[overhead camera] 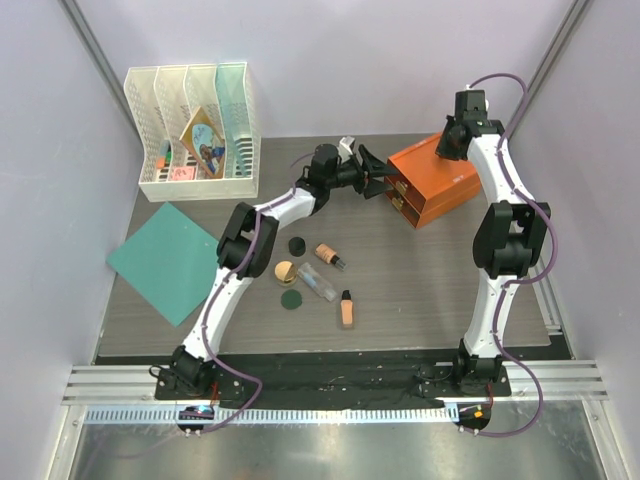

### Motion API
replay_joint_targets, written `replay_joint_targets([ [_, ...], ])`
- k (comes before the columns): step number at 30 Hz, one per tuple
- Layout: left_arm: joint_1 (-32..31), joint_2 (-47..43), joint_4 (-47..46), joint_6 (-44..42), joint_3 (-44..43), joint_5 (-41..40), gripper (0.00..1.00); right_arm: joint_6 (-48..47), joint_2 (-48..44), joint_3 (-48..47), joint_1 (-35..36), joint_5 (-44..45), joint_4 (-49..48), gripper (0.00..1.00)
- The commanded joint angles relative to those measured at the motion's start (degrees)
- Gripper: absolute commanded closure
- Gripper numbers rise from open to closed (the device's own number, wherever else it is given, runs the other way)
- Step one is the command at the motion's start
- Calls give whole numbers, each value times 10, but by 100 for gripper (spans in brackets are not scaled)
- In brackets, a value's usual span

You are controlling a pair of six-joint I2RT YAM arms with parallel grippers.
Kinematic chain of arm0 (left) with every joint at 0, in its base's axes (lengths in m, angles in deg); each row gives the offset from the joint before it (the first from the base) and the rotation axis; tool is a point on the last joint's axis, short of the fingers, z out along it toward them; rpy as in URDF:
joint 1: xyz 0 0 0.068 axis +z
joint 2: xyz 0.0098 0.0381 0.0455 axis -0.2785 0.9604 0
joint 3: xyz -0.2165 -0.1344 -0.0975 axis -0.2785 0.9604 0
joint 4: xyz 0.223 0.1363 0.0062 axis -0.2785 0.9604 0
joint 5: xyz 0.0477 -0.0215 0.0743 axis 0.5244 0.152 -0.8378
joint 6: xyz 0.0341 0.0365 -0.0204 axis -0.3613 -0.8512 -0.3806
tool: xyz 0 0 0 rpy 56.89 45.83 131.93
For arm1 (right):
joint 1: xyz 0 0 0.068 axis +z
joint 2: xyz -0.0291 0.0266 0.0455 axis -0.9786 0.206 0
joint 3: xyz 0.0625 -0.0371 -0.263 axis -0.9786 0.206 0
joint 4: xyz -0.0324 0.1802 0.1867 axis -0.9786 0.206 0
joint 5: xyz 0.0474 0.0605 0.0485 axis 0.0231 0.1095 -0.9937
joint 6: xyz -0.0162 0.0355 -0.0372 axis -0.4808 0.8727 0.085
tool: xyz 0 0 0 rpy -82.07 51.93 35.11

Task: Organize the makeup

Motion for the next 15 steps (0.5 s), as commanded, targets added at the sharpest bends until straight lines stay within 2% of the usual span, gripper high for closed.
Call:
replay_joint_targets([
  [1,-10,17,-16,9,-38,-5,37,2,23,25,4,-16,43,99],
  [15,-19,70,-8,22,-81,-9,42,8,42,25,4,-30,41,99],
])
